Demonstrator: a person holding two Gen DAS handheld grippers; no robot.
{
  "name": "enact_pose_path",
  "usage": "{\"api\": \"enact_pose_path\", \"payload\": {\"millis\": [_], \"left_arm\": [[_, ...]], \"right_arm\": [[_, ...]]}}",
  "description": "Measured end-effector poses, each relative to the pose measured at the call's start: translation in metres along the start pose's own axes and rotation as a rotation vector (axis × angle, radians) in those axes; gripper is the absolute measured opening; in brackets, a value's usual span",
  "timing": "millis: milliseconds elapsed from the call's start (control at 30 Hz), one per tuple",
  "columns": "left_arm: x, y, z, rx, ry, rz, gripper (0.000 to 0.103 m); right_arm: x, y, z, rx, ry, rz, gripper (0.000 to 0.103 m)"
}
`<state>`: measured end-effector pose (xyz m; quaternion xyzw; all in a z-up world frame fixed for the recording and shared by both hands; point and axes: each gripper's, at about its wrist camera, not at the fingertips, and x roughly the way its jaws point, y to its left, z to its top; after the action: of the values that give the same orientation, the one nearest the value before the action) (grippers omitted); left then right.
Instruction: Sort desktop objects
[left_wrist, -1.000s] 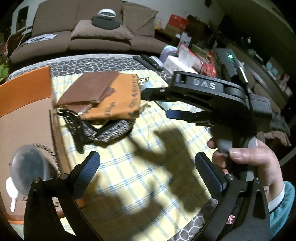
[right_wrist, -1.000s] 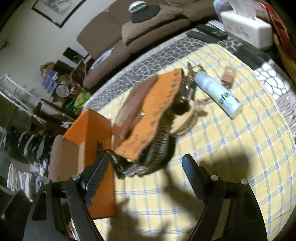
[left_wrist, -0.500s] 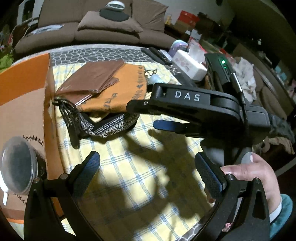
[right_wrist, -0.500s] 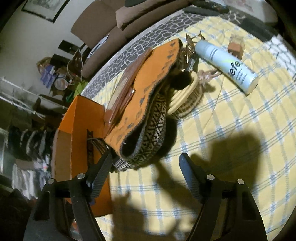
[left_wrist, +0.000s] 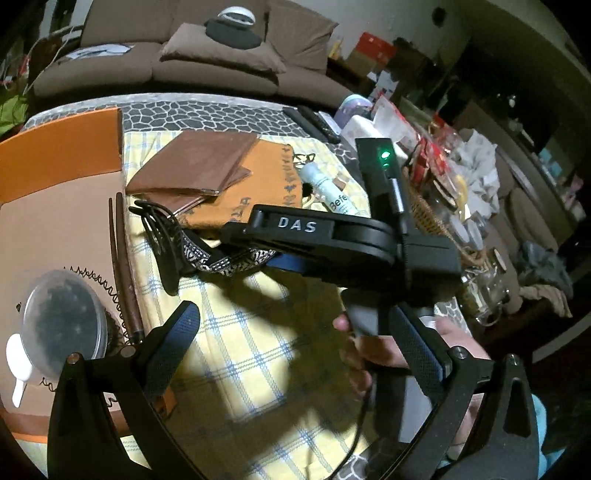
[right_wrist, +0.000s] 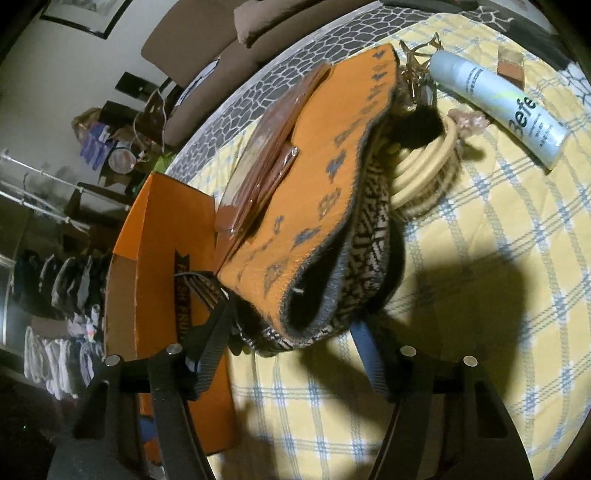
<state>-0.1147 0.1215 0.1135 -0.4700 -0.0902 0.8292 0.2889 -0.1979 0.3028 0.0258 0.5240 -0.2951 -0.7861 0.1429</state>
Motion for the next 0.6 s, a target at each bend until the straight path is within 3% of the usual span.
{"api": "enact_pose_path", "payload": {"millis": [67,167,600], "left_arm": [[-0.001,0.002,0.000,-0.002,0.001,0.000,0.103],[-0.003,0.004,0.000,-0.010,-0.004,-0.003,0.103],[0.021,-0.012,-0.003,-0.057,0.047,-0.105,0.103]], "right_arm": [[0.004,-0.001,-0.001,0.002,-0.004,-0.014,0.054],[0.003,-0.006,-0.002,0.016,-0.020,-0.008,0.049],[-0.053,-0.035,0.001,0.049,-0.038,0.091,0.041]]}}
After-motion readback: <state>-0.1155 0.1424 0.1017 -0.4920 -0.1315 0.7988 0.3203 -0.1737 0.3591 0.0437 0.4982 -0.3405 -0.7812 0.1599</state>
